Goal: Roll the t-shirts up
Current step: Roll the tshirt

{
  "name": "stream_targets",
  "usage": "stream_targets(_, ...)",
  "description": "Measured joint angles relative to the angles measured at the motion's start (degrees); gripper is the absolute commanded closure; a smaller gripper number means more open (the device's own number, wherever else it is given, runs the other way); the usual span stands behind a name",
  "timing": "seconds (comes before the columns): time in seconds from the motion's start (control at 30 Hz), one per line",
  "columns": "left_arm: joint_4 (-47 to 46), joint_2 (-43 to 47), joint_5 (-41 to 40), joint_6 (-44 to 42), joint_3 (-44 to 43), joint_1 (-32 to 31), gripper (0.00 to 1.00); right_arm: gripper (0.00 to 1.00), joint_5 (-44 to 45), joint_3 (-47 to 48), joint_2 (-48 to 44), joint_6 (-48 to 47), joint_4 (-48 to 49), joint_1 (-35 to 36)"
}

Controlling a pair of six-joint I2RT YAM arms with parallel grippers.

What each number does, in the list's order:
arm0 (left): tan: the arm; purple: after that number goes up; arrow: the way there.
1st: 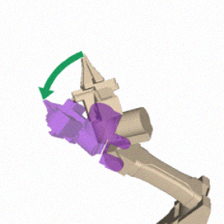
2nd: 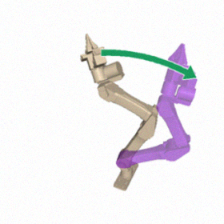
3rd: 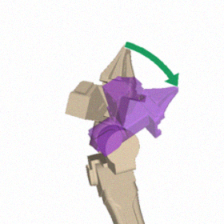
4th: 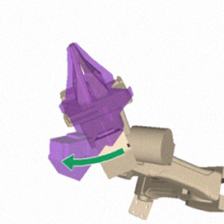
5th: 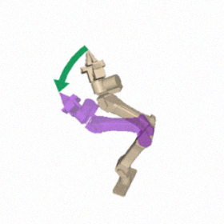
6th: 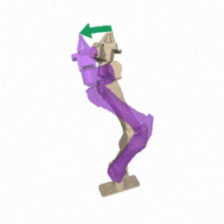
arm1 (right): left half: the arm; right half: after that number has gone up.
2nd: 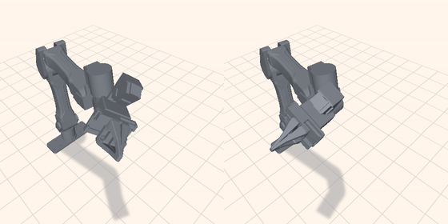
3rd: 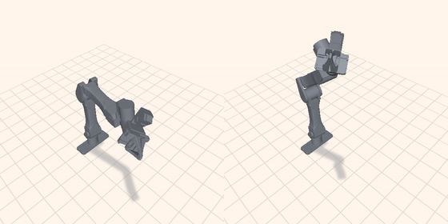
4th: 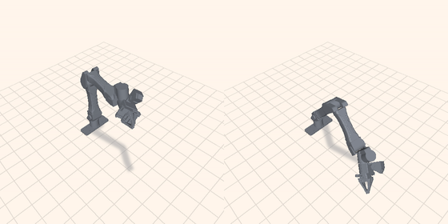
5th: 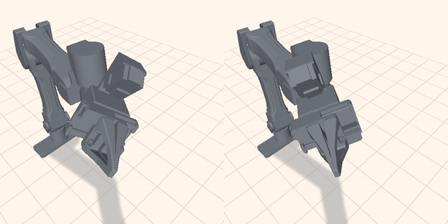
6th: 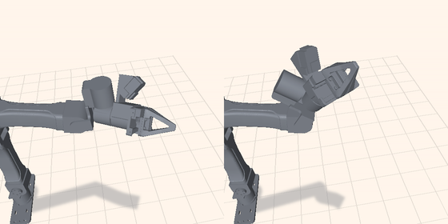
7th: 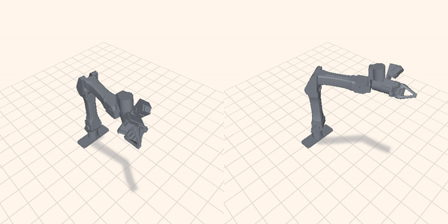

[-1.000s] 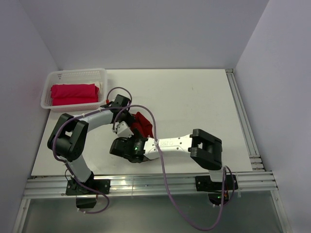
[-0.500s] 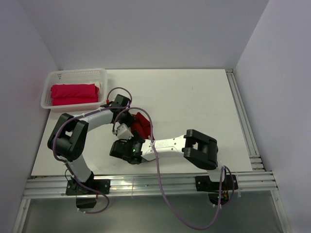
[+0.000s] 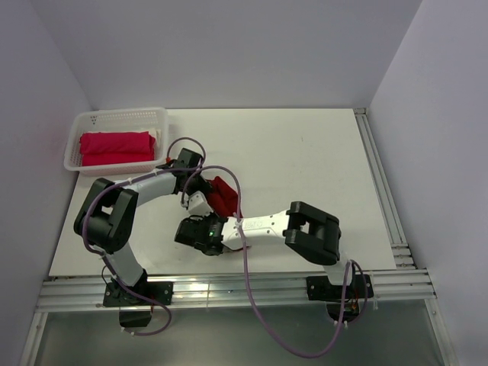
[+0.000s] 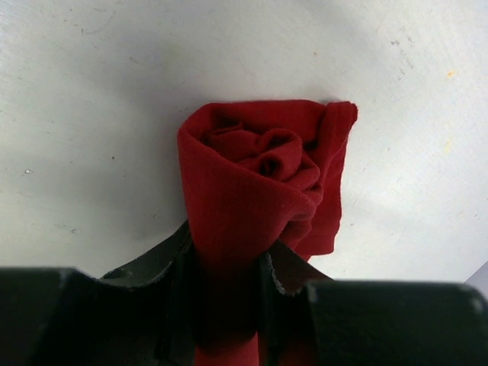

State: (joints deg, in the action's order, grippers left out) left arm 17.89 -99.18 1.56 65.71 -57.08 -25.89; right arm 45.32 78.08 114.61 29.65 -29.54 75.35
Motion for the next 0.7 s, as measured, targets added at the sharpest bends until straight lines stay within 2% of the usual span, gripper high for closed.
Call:
stream_targets(0.07, -0.5, 0.3, 0.2, 0.0, 0.5, 0.1, 0.61, 1.00, -1.0, -2.6, -1.4, 0.8, 2.7, -0.3)
stream_targets(0.23, -0.7, 1.9, 2.2, -0.3, 2.3, 0.5, 0.45, 1.00, -9.4, -14.4, -12.0, 4.7, 10.3, -3.8)
stream_targets(0.27, -0.9, 2.2, 2.7, -0.5, 2.7, 0.6, 0.38, 1.00, -11.8, -17.1, -14.6, 5.8, 12.4, -5.0)
stream_targets(0.33, -1.0, 3.2, 3.2, -1.5, 3.4, 0.9, 0.32, 1.00, -16.1, -21.7, -18.5, 7.5, 16.2, -7.5)
stream_targets(0.37, -1.0, 4.0, 3.2, -1.9, 3.7, 1.0, 0.22, 1.00, -18.4, -24.0, -20.2, 8.3, 18.5, -8.7)
stream_targets(0.4, -1.4, 4.9, 3.2, -2.5, 4.2, 1.2, 0.19, 1.00, -20.8, -26.3, -21.8, 9.2, 20.8, -10.2)
stream_targets(0.53, -4.0, 10.4, 4.1, -4.2, 6.3, 2.4, 0.12, 1.00, -31.7, -35.1, -26.9, 12.1, 31.3, -16.5)
stream_targets(0.7, -9.1, 14.9, 6.2, -5.3, 9.7, 4.1, 0.11, 1.00, -43.8, -41.9, -28.2, 15.8, 42.6, -23.1)
